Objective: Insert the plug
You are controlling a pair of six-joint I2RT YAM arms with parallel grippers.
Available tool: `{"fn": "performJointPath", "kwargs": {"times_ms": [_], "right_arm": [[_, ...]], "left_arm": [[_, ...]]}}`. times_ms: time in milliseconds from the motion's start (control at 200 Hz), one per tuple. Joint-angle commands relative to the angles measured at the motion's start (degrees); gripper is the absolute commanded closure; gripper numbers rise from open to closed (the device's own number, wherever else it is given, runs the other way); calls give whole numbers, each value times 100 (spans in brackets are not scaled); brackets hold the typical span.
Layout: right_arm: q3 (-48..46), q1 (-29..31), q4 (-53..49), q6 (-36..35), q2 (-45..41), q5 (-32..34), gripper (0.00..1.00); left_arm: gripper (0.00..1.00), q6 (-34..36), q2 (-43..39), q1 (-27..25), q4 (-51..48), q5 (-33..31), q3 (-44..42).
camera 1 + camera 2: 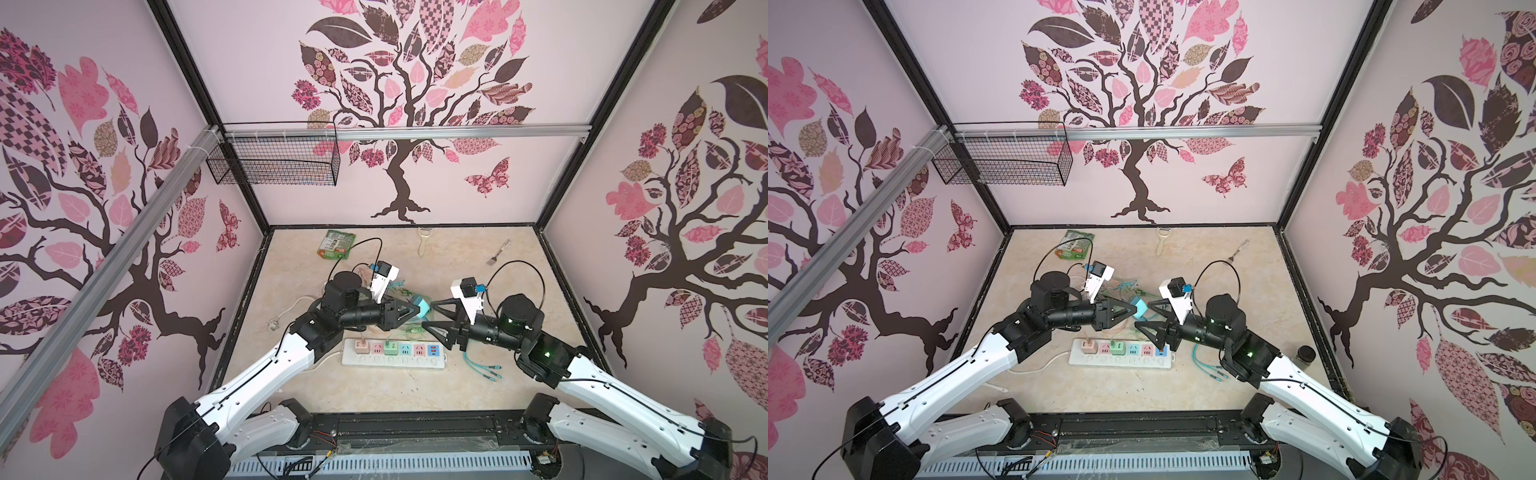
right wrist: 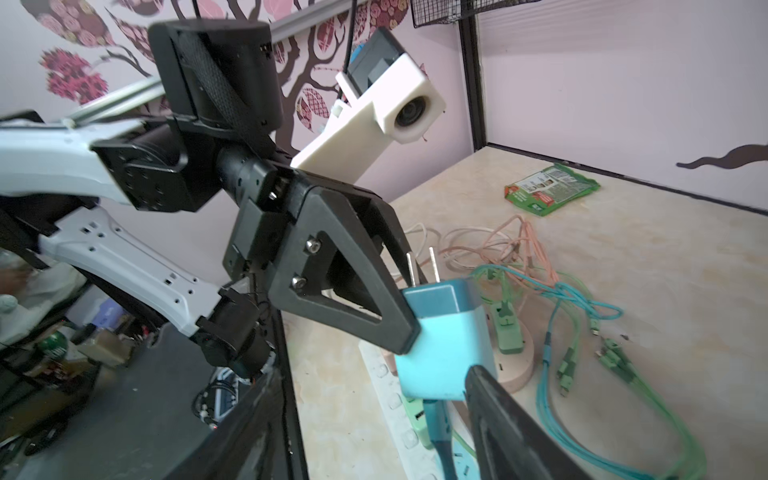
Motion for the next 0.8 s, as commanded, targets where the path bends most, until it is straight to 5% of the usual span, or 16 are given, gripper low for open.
{"fn": "performJointPath", "kwargs": {"times_ms": [0, 460, 795], "right_arm": [[-395, 31, 1218, 1269, -43, -419, 27], [-1218, 40, 4050, 3119, 541, -728, 38], [-828, 40, 2691, 2445, -54, -408, 38]], "left_arm": [[100, -157, -172, -4, 724, 90, -281], [100, -794, -867, -3, 2745, -331, -1223], [100, -523, -1067, -9, 2159, -1125, -1227]]}}
